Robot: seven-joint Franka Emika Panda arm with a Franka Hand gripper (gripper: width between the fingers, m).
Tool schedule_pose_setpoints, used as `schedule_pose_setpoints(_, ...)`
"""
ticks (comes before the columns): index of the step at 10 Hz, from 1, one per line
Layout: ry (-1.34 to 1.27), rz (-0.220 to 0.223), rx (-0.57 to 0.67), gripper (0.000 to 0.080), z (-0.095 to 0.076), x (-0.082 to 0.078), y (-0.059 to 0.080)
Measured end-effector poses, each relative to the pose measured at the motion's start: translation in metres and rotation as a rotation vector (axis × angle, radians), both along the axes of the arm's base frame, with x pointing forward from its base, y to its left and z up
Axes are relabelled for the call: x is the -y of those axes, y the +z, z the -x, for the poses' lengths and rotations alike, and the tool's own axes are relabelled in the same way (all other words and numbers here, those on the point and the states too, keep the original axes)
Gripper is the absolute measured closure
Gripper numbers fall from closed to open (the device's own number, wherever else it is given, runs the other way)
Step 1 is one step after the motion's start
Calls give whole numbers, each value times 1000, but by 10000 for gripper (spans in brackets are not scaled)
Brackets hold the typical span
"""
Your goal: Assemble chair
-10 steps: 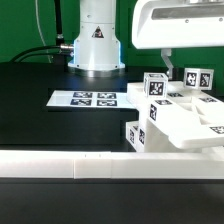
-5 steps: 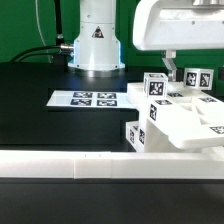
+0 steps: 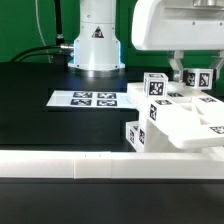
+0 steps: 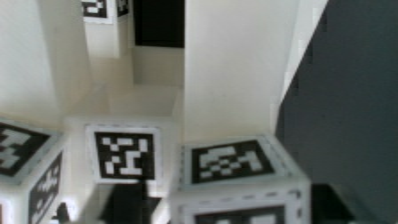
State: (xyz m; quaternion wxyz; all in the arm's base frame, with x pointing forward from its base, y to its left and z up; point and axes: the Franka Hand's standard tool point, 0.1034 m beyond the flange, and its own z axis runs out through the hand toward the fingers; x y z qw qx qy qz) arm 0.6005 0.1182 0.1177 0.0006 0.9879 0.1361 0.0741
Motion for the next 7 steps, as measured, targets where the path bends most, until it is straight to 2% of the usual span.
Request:
schedule_pose_setpoints(1,0,0,0,519,0,0,0)
schedule_pose_setpoints(4,-32,-4,-1,519,0,0,0)
schedule_pose_setpoints(7,-232,-36,-5,519,0,0,0)
